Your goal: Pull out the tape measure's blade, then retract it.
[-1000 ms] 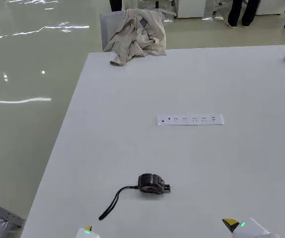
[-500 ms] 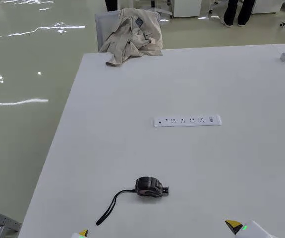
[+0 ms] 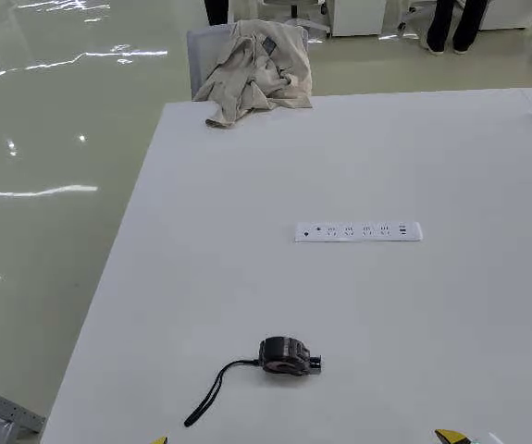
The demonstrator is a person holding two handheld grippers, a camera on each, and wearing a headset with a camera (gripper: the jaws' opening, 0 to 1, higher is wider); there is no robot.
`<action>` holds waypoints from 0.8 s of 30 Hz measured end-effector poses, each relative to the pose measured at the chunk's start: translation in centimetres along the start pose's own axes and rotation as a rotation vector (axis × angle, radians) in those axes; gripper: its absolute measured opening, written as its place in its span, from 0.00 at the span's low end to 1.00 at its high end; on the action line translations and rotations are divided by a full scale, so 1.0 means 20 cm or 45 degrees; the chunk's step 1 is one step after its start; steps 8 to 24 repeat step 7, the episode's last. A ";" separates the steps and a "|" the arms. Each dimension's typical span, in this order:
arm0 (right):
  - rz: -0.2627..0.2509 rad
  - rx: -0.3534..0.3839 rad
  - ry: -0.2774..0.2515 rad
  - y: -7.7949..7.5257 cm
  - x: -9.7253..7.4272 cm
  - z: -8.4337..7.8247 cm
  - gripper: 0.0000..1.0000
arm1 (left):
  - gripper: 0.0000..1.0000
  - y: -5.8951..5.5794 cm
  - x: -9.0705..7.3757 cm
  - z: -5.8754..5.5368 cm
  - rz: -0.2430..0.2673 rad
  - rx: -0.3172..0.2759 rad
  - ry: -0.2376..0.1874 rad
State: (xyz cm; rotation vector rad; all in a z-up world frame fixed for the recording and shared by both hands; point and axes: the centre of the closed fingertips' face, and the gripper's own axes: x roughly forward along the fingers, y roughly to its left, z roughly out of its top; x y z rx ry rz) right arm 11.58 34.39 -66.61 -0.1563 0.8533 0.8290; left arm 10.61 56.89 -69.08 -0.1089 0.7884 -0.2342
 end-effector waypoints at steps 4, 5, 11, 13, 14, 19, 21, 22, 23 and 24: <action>-0.008 0.002 0.001 -0.01 -0.01 0.00 0.96 | 1.00 -0.01 0.00 0.00 -0.002 -0.001 0.002; -0.007 0.004 0.001 -0.01 -0.01 0.00 0.96 | 1.00 -0.01 0.00 0.00 -0.001 0.000 0.003; -0.010 0.004 0.000 -0.02 -0.01 0.00 0.96 | 1.00 0.00 0.00 0.01 0.004 -0.003 0.000; -0.010 0.004 0.000 -0.02 -0.01 0.00 0.96 | 1.00 0.00 0.00 0.01 0.004 -0.003 0.000; -0.010 0.004 0.000 -0.02 -0.01 0.00 0.96 | 1.00 0.00 0.00 0.01 0.004 -0.003 0.000; -0.010 0.004 0.000 -0.02 -0.01 0.00 0.96 | 1.00 0.00 0.00 0.01 0.004 -0.003 0.000; -0.010 0.004 0.000 -0.02 -0.01 0.00 0.96 | 1.00 0.00 0.00 0.01 0.004 -0.003 0.000; -0.010 0.004 0.000 -0.02 -0.01 0.00 0.96 | 1.00 0.00 0.00 0.01 0.004 -0.003 0.000; -0.010 0.004 0.000 -0.02 -0.01 0.00 0.96 | 1.00 0.00 0.00 0.01 0.004 -0.003 0.000; -0.010 0.004 0.000 -0.02 -0.01 0.00 0.96 | 1.00 0.00 0.00 0.01 0.004 -0.003 0.000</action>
